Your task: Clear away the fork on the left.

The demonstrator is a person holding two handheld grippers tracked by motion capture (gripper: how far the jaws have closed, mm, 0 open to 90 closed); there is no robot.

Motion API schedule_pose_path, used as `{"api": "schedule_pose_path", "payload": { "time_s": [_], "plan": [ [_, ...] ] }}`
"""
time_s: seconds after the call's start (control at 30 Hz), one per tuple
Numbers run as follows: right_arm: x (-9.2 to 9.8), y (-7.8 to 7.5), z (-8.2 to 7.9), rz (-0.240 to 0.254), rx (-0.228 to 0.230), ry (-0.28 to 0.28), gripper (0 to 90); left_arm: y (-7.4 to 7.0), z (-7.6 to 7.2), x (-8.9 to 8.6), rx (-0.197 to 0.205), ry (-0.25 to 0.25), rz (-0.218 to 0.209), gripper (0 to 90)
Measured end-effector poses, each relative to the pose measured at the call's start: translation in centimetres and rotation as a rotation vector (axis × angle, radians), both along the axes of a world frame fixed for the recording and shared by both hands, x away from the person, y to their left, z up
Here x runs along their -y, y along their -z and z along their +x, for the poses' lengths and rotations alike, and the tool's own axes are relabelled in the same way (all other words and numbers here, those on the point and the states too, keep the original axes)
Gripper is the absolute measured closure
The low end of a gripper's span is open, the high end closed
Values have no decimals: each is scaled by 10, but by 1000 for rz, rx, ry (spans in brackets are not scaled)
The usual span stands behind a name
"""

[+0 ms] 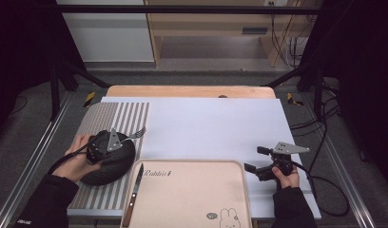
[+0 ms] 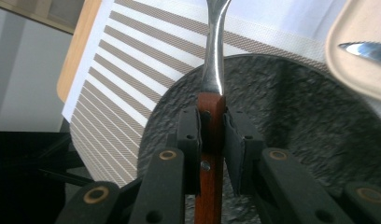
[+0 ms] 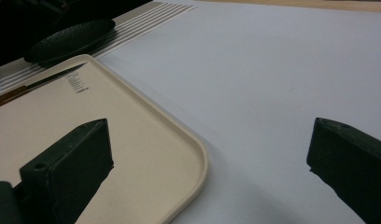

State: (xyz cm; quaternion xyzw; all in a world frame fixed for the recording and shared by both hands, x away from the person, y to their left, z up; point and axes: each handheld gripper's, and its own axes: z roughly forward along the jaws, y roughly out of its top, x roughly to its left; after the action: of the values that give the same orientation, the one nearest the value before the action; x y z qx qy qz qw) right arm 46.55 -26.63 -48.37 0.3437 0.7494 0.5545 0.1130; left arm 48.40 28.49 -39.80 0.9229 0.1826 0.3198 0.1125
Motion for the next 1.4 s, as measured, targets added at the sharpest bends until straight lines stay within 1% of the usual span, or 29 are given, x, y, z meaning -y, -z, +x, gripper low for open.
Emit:
{"api": "schedule_pose_path", "payload": {
  "time_s": [0.07,0.13,0.2,0.23,0.27,0.3,0.37,0.4,0.43,0.5,0.57,0.63,0.67,0.7,0.83,0.97,1.0,1.07,1.2,1.3,1.4],
  "plan": [
    [0,0,0,0,1,-1,4,1,-4,2,-12,-4,-18,769],
    [0,0,0,0,-3,-2,4,1,-7,5,-21,-12,-25,769],
    [0,0,0,-1,1,-2,4,1,-11,8,-43,-24,-41,769],
    [0,0,0,0,1,-2,4,1,-11,8,-43,-24,-41,768],
    [0,0,0,0,1,-2,4,1,-14,10,-60,-37,-52,769],
    [0,0,0,0,1,-2,4,1,-14,10,-60,-37,-52,769],
    [0,0,0,0,1,-2,4,1,-17,12,-75,-48,-58,768],
    [0,0,0,0,2,-2,4,0,-18,13,-80,-54,-67,769],
    [0,0,0,0,2,-2,4,-1,-21,15,-81,-58,-77,769],
    [0,0,0,-1,2,-1,4,-1,-22,16,-85,-59,-83,769],
    [0,0,0,-1,2,-2,4,-2,-27,20,-86,-65,-85,768],
    [0,0,0,-2,2,-2,4,-2,-29,22,-87,-63,-87,769],
    [0,0,0,-1,2,-2,4,-2,-32,25,-94,-65,-89,768],
    [0,0,0,-1,2,-2,4,-2,-32,25,-94,-65,-89,768],
    [0,0,0,3,0,-1,4,-3,-40,32,-109,-60,-119,768],
    [0,-1,-1,4,1,-1,4,-4,-47,38,-103,-50,-130,769],
    [0,-1,-1,4,2,-1,4,-4,-51,42,-100,-53,-133,769],
    [0,-1,-1,4,3,-1,4,-4,-53,44,-99,-51,-135,769],
    [0,-1,-1,5,3,-2,4,-7,-60,50,-108,-69,-159,770],
    [0,-1,-1,5,2,-1,4,-8,-64,52,-112,-81,-169,770],
    [0,-1,-1,5,3,-3,4,-8,-69,56,-125,-73,-173,770]
  ]
}}
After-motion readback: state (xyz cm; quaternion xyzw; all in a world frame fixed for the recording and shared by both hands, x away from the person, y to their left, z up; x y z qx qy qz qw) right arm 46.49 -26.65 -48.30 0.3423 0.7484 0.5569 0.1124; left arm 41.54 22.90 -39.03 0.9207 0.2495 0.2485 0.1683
